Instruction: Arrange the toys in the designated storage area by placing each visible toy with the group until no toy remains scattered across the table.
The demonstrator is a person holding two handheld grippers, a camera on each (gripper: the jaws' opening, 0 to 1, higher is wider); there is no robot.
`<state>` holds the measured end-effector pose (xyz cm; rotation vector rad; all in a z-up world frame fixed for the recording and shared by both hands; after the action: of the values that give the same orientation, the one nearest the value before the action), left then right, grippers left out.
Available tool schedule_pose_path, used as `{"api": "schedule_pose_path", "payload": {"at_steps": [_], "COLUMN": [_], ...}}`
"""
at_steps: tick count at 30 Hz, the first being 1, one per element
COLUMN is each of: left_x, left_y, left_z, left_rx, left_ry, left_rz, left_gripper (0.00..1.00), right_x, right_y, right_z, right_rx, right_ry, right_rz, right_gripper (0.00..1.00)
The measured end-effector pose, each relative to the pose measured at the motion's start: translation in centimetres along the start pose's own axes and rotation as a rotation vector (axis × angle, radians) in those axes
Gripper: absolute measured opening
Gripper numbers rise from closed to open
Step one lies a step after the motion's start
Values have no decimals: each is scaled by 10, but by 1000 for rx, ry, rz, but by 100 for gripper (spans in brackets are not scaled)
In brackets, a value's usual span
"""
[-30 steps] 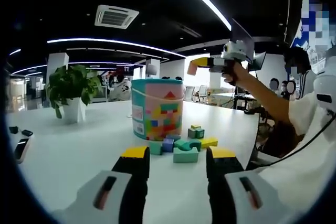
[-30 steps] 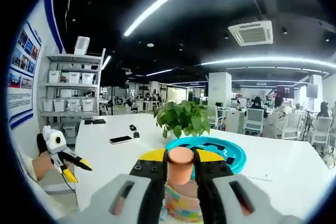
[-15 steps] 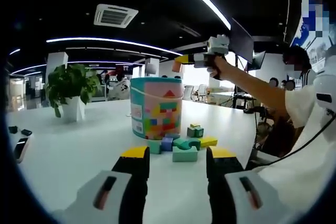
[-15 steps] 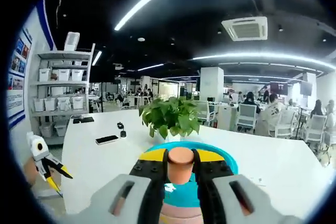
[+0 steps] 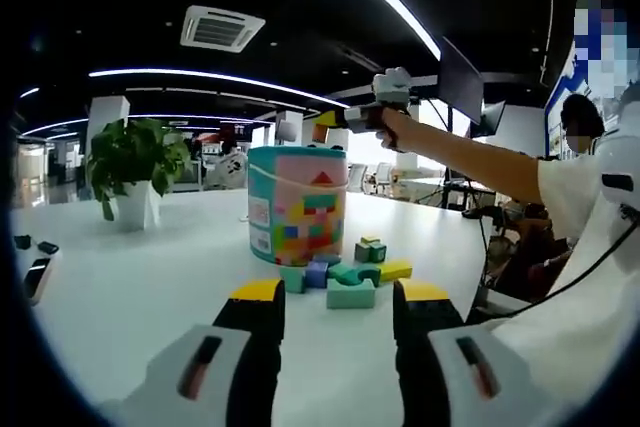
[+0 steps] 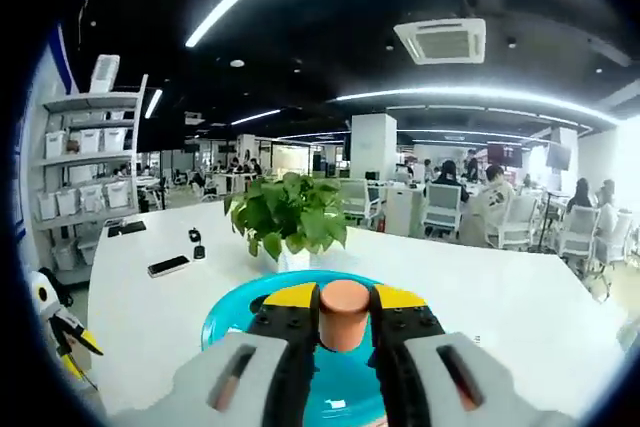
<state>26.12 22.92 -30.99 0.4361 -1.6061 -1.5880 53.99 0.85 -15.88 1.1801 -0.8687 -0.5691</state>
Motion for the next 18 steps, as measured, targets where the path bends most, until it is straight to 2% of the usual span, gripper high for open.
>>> {"api": "schedule_pose_path", "payload": {"at_steps": [5, 13, 16, 18], "left_x": [-2, -4, -4, -5], "left_y": [-1, -2, -2, -1], "left_z": [0, 1, 1, 1], "left_rx": [-1, -3, -2, -2], "left_ry": [5, 8, 8, 9], "left_rz": [7, 11, 10, 9], "left_gripper": [44, 44, 44, 44], "right_x": [-2, -9, -11, -9], "right_y": [-4, -18, -21, -20], "right_z": [-11, -22, -24, -23], "right_rx": [-3, -46, -55, -49], "right_ry": [0, -15, -1, -3], "right_rz": [-35, 4, 53, 54], "right_gripper": [20, 20, 20, 25]}}
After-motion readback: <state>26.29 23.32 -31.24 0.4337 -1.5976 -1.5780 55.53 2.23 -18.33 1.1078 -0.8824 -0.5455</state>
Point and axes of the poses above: the point that each gripper's makers call its tool centre point, and the gripper's own axes: z roughly backward along the fingers, x roughly to its right, y roughly out of its top, the point moved 3 cm from there along z, roughly backward along the fingers, and after that the axes turned 14 degrees about z, right-handed, at the moved point
